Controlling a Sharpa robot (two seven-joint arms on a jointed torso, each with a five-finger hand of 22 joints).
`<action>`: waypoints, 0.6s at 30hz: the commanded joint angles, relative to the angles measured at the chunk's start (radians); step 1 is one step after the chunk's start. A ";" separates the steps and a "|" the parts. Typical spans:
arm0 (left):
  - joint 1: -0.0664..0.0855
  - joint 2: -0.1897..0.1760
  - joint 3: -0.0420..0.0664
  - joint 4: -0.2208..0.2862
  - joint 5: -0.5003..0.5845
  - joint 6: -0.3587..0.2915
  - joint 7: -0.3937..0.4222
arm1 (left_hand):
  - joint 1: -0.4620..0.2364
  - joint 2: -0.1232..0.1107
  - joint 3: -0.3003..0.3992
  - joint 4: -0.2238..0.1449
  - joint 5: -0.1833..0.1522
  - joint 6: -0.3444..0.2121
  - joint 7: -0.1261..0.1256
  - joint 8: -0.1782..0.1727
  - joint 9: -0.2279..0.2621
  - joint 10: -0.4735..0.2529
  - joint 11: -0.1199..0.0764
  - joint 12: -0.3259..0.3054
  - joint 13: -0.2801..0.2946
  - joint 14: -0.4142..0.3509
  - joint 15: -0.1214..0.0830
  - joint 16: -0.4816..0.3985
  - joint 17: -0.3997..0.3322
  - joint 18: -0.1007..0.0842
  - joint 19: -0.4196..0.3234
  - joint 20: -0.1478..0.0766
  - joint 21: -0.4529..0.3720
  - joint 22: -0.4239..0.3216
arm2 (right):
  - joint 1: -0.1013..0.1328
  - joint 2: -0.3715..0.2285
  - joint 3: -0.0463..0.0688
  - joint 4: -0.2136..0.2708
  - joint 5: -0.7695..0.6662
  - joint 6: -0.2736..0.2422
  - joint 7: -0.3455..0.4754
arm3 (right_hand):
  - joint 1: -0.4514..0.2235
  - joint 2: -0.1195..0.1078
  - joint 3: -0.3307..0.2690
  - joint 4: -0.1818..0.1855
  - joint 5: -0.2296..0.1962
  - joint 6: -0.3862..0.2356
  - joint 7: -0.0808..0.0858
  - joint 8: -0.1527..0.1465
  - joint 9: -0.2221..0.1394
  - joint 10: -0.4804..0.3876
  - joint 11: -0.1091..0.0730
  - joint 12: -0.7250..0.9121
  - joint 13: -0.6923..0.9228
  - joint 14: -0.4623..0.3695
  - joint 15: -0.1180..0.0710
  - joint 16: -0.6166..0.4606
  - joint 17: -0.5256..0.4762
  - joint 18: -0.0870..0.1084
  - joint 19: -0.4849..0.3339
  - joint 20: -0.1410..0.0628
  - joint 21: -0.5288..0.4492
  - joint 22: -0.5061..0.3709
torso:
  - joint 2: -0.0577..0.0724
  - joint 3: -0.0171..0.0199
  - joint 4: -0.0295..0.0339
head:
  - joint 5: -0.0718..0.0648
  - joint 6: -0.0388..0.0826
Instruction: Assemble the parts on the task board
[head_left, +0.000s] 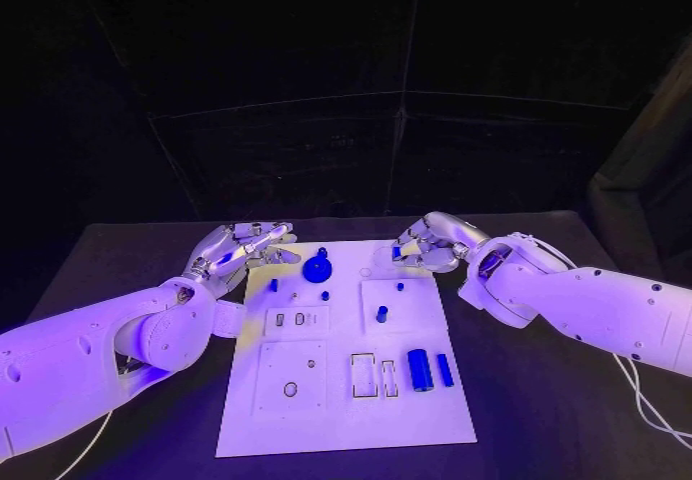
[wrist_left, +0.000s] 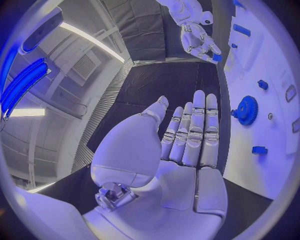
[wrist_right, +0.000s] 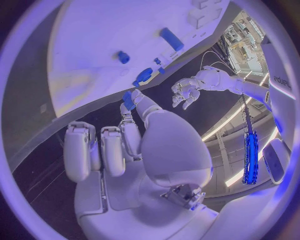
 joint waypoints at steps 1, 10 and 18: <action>0.002 0.002 0.001 -0.005 -0.005 0.013 -0.002 | -0.003 0.003 0.002 -0.002 0.001 0.001 0.007 -0.007 -0.001 0.002 0.003 -0.004 -0.001 0.001 0.001 -0.003 0.001 0.013 0.004 0.001 -0.005 -0.001 | 0.003 0.030 0.001 0.033 -0.056 -0.024 -0.131 | -0.012 0.002 0.015 0.009 0.005 0.027 -0.025 0.013 0.012 -0.003 -0.003 -0.005 0.014 0.074 -0.005 0.002 0.127 -0.007 0.009 -0.007 -0.002 0.027 | -0.010 -0.0048 0.0026 | 0.012 -0.006; 0.005 0.014 0.001 -0.033 -0.004 0.012 0.000 | -0.005 0.003 0.005 -0.004 0.001 0.001 0.006 -0.008 -0.001 0.003 0.003 -0.004 -0.001 0.001 0.001 -0.005 0.003 0.013 0.005 0.001 -0.006 -0.002 | 0.002 0.189 -0.005 0.028 -0.233 0.043 -0.206 | -0.021 0.000 0.017 0.011 0.005 0.028 -0.025 0.013 0.013 -0.003 -0.002 -0.006 0.013 0.075 -0.005 0.003 0.129 -0.007 0.009 -0.007 -0.002 0.026 | -0.022 -0.0109 0.0132 | 0.053 -0.037; 0.010 0.021 0.001 -0.045 0.004 0.009 0.001 | -0.005 0.003 0.005 -0.004 0.001 0.001 0.006 -0.008 -0.001 0.003 0.003 -0.004 -0.001 0.001 0.001 -0.005 0.003 0.013 0.005 0.001 -0.006 -0.002 | -0.012 0.272 -0.029 0.014 -0.311 0.093 -0.226 | -0.026 -0.001 0.019 0.012 0.006 0.025 -0.024 0.012 0.012 -0.004 -0.001 -0.008 0.012 0.074 -0.004 0.002 0.128 -0.006 0.008 -0.006 -0.003 0.024 | -0.027 -0.0135 0.0209 | 0.076 -0.055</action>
